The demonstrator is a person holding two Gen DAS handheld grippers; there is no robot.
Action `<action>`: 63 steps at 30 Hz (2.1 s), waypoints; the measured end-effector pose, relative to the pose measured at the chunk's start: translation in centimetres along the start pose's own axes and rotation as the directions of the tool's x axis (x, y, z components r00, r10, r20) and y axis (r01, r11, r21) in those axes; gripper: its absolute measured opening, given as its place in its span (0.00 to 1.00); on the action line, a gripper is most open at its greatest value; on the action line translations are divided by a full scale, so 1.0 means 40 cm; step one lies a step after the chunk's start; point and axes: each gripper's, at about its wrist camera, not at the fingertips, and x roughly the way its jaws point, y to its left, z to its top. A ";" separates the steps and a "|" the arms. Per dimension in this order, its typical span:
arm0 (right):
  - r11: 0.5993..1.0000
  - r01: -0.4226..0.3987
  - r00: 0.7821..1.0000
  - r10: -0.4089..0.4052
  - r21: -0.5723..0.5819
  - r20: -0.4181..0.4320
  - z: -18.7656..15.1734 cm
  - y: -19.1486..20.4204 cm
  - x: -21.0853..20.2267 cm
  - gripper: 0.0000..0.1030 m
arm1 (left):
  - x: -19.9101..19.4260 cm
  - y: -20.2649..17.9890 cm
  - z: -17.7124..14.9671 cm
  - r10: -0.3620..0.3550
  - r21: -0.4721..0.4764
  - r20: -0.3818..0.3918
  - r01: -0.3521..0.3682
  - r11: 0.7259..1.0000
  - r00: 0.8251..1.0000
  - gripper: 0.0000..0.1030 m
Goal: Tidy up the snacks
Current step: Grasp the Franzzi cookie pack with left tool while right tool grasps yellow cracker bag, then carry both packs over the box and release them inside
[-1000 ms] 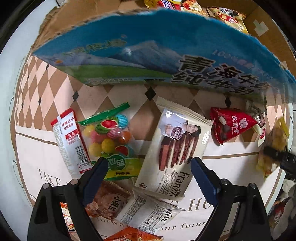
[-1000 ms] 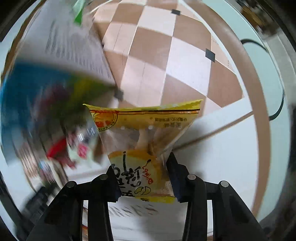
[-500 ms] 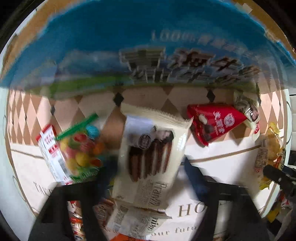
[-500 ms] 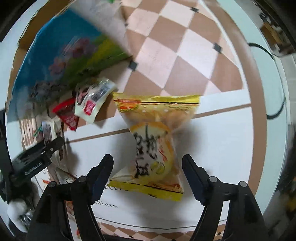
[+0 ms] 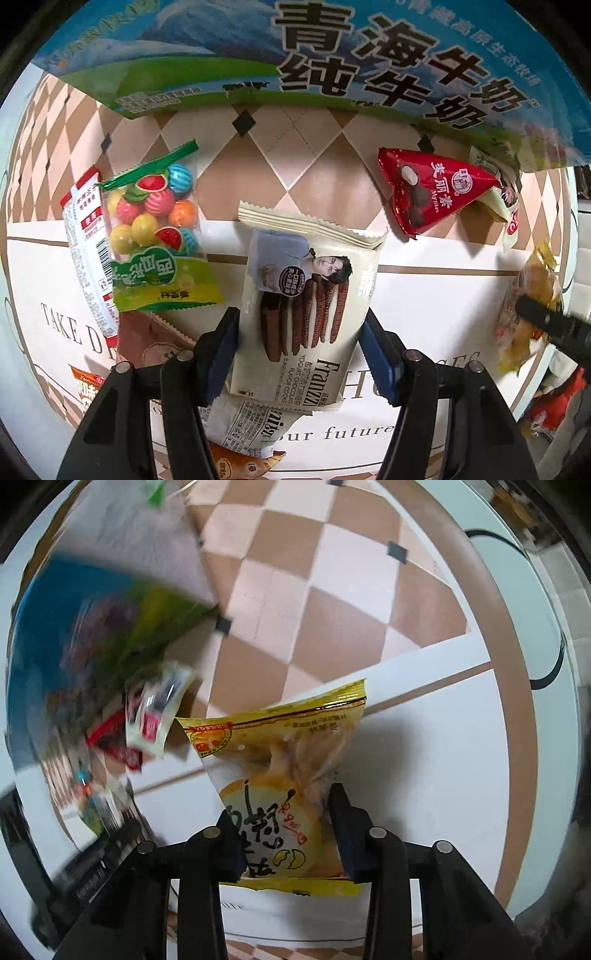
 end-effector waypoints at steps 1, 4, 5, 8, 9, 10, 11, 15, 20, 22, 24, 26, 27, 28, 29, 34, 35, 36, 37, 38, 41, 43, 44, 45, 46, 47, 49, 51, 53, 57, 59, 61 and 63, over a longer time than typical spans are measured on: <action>1.000 0.010 1.000 -0.010 -0.029 -0.010 -0.006 0.021 0.007 0.39 | 0.007 0.008 0.040 -0.004 -0.002 -0.012 0.004 1.000 1.000 0.61; 0.996 0.027 0.999 -0.030 -0.087 -0.038 -0.031 0.033 0.012 0.39 | 0.026 -0.004 0.036 0.022 0.014 -0.009 -0.021 1.000 1.000 0.60; 0.995 0.037 0.998 -0.041 -0.095 -0.040 -0.038 0.036 0.016 0.39 | 0.030 -0.014 0.021 0.037 0.027 -0.002 -0.037 0.999 0.999 0.61; 0.993 0.075 0.996 -0.080 -0.096 -0.048 -0.050 0.038 0.032 0.51 | 0.034 -0.023 0.010 0.035 0.021 0.009 -0.035 0.999 0.999 0.59; 0.992 0.082 0.995 -0.088 -0.093 -0.055 -0.053 0.033 0.036 0.55 | 0.037 -0.027 0.009 0.035 0.020 0.009 -0.035 0.999 0.999 0.58; 0.992 0.089 0.994 -0.095 -0.093 -0.060 -0.055 0.029 0.039 0.58 | 0.034 -0.028 0.009 0.034 0.020 0.009 -0.034 0.999 0.999 0.57; 0.991 0.095 0.993 -0.101 -0.093 -0.063 -0.057 0.026 0.041 0.58 | 0.033 -0.026 0.007 0.031 0.018 0.009 -0.031 0.999 0.999 0.57; 0.989 0.111 0.991 -0.116 -0.093 -0.059 -0.067 0.029 0.049 0.59 | 0.035 -0.019 0.002 0.032 0.019 0.013 -0.033 0.999 0.999 0.56; 0.992 0.095 0.995 -0.098 -0.081 -0.028 -0.091 0.061 0.061 0.46 | -0.028 0.010 0.006 0.039 0.019 0.042 -0.040 0.999 0.998 0.55; 0.991 0.099 0.995 -0.100 -0.086 -0.011 -0.105 0.076 0.065 0.44 | -0.052 0.008 -0.003 0.037 0.024 0.063 -0.038 0.999 0.997 0.55; 0.992 0.094 0.996 -0.095 -0.089 -0.003 -0.116 0.078 0.057 0.43 | -0.076 0.008 -0.013 0.031 0.028 0.077 -0.034 0.999 0.997 0.55; 0.993 0.077 0.997 -0.077 -0.088 0.005 -0.110 0.093 0.041 0.42 | -0.108 0.011 -0.026 0.016 0.033 0.090 -0.019 0.999 0.996 0.55; 0.994 0.069 0.998 -0.069 -0.090 0.008 -0.114 0.103 0.034 0.42 | -0.123 0.013 -0.033 0.010 0.033 0.096 -0.013 0.999 0.995 0.55; 0.994 0.055 0.998 -0.055 -0.090 0.009 -0.119 0.106 0.024 0.42 | -0.145 0.017 -0.044 -0.002 0.034 0.103 -0.002 0.999 0.995 0.55; 0.995 0.037 0.999 -0.036 -0.092 0.009 -0.125 0.111 0.009 0.42 | -0.164 0.020 -0.052 -0.013 0.035 0.109 0.010 0.999 0.994 0.55; 0.990 -0.051 0.997 0.058 -0.133 0.047 -0.151 0.148 -0.102 0.41 | -0.287 0.041 -0.082 -0.080 0.036 0.164 0.075 0.997 0.983 0.55; 0.987 -0.066 0.996 0.075 -0.144 0.057 -0.151 0.157 -0.125 0.41 | -0.325 0.047 -0.081 -0.098 0.035 0.185 0.093 0.995 0.978 0.55; 0.984 -0.082 0.993 0.094 -0.155 0.070 -0.151 0.170 -0.151 0.41 | -0.353 0.050 -0.077 -0.111 0.034 0.200 0.106 0.994 0.974 0.55; 0.981 -0.099 0.990 0.114 -0.166 0.084 -0.150 0.182 -0.178 0.41 | -0.379 0.051 -0.071 -0.123 0.031 0.218 0.119 0.992 0.968 0.55; 0.978 -0.113 0.987 0.132 -0.177 0.097 -0.148 0.196 -0.205 0.41 | -0.417 0.054 -0.062 -0.142 0.030 0.239 0.139 0.990 0.961 0.55; 0.965 -0.155 0.974 0.186 -0.211 0.133 -0.129 0.242 -0.288 0.41 | -0.494 0.053 -0.016 -0.179 0.034 0.278 0.177 0.984 0.944 0.55; 0.956 -0.174 0.965 0.213 -0.236 0.155 -0.103 0.272 -0.351 0.41 | -0.537 0.046 0.036 -0.170 0.038 0.316 0.167 0.985 0.933 0.55; 0.954 -0.172 0.961 0.217 -0.247 0.171 -0.082 0.287 -0.380 0.41 | -0.560 0.051 0.066 -0.161 0.037 0.333 0.158 0.987 0.929 0.56; 0.953 -0.165 0.958 0.216 -0.255 0.188 -0.065 0.309 -0.397 0.41 | -0.572 0.050 0.087 -0.149 0.038 0.340 0.145 0.989 0.928 0.56; 0.953 -0.154 0.956 0.211 -0.263 0.204 -0.039 0.337 -0.407 0.41 | -0.576 0.049 0.113 -0.134 0.042 0.343 0.127 0.991 0.930 0.56; 0.954 -0.139 0.953 0.202 -0.264 0.225 -0.007 0.361 -0.420 0.41 | -0.584 0.053 0.152 -0.116 0.041 0.345 0.109 0.993 0.931 0.56; 0.958 -0.114 0.950 0.182 -0.263 0.252 0.051 0.396 -0.433 0.41 | -0.588 0.060 0.205 -0.091 0.039 0.348 0.083 0.996 0.933 0.56; 0.962 -0.095 0.950 0.164 -0.254 0.265 0.113 0.412 -0.436 0.41 | -0.575 0.072 0.278 -0.059 0.029 0.332 0.053 0.998 0.942 0.56; 0.968 -0.069 0.952 0.136 -0.241 0.275 0.199 0.444 -0.414 0.41 | -0.552 0.089 0.346 -0.038 0.014 0.306 0.035 0.999 0.951 0.56; 0.977 0.013 0.955 0.051 -0.212 0.294 0.337 0.489 -0.388 0.41 | -0.495 0.119 0.476 0.007 0.006 0.240 -0.009 1.000 0.971 0.56; 0.979 0.040 0.958 0.018 -0.198 0.287 0.393 0.504 -0.361 0.41 | -0.466 0.134 0.529 0.017 0.001 0.204 -0.018 1.000 0.979 0.56; 0.980 0.066 0.960 -0.011 -0.189 0.279 0.447 0.519 -0.334 0.41 | -0.437 0.143 0.570 0.029 -0.006 0.174 -0.029 1.000 0.984 0.56; 0.979 0.088 0.961 -0.035 -0.186 0.273 0.481 0.529 -0.312 0.41 | -0.399 0.152 0.604 0.040 -0.011 0.139 -0.039 0.999 0.989 0.56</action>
